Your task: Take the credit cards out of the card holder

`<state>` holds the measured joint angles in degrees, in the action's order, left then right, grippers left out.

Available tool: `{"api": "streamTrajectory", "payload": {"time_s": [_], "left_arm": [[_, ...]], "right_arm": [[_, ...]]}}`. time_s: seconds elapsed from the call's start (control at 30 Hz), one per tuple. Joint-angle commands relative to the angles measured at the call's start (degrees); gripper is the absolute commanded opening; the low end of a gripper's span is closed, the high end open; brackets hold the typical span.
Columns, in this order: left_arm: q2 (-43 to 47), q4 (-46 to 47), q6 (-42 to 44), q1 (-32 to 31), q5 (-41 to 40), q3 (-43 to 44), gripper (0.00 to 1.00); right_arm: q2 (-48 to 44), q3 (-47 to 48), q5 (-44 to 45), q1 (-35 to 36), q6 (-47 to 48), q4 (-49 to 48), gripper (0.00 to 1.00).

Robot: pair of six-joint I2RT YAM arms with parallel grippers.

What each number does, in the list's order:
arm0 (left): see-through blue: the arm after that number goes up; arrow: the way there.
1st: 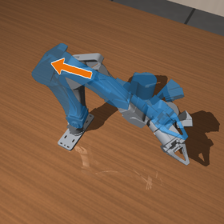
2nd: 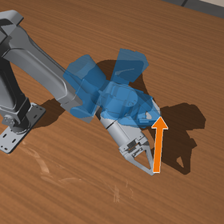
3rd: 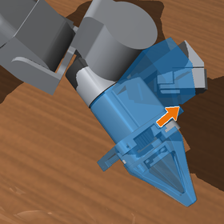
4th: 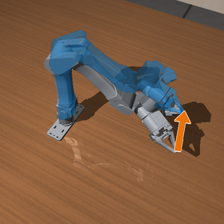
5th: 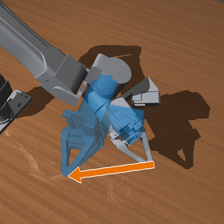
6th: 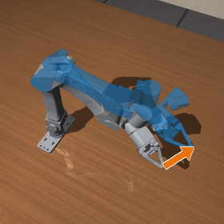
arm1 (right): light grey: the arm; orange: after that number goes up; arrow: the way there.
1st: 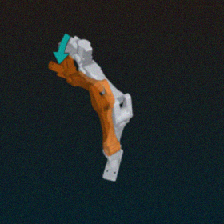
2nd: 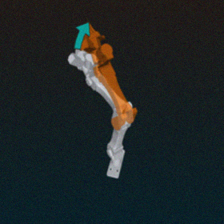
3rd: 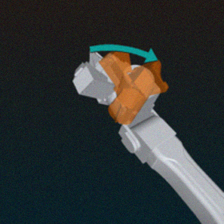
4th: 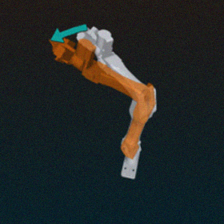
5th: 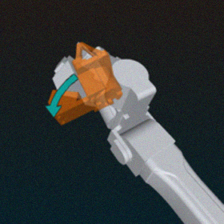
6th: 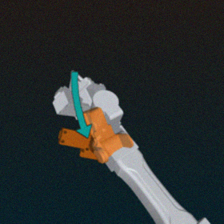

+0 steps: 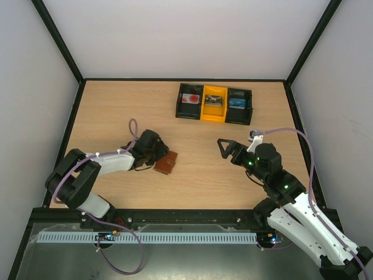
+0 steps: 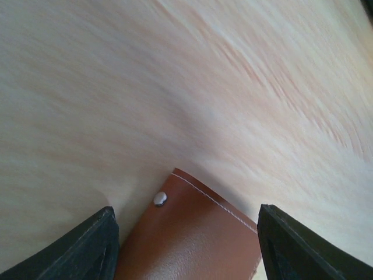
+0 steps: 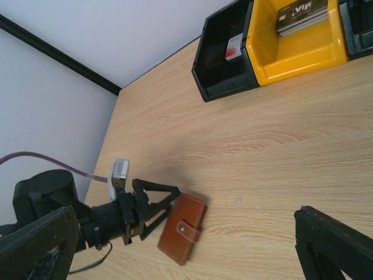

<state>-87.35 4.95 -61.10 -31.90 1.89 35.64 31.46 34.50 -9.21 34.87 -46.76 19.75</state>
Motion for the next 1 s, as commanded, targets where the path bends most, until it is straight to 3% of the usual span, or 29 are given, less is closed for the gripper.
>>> {"api": "streamTrajectory", "payload": {"time_s": [0.0, 0.13, 0.23, 0.37, 0.57, 0.77, 0.97], "left_arm": [[-2.39, -5.0, -6.71, -8.73, 3.01, -1.01, 0.67], [-3.26, -4.28, -10.49, -14.22, 3.21, 0.47, 0.7], [-3.62, -5.5, -11.01, -16.58, 2.69, 1.56, 0.73], [-3.45, -3.98, -10.7, -19.67, 2.37, 0.74, 0.74], [-6.74, 11.56, -12.43, -23.49, 11.93, -3.99, 0.65], [-8.22, 16.75, -10.11, -23.42, 13.67, -4.89, 0.59], [-3.28, 17.29, -8.64, -19.75, 11.93, -8.76, 0.64]], "right_arm": [[0.87, -0.91, -0.89, -0.16, -0.26, -1.38, 0.99], [1.71, -2.2, -2.16, -0.16, -0.47, -1.72, 1.0], [2.68, -2.99, -3.17, -0.16, -0.93, -1.42, 0.95], [3.98, -4.63, -6.81, -0.16, -1.61, -1.46, 0.83], [5.94, -11.72, -11.55, 0.83, -5.4, -6.87, 0.55], [8.3, -12.67, -9.09, 2.83, -4.42, -6.21, 0.35], [15.03, -13.7, -10.62, 4.2, -0.42, -8.32, 0.34]]}}
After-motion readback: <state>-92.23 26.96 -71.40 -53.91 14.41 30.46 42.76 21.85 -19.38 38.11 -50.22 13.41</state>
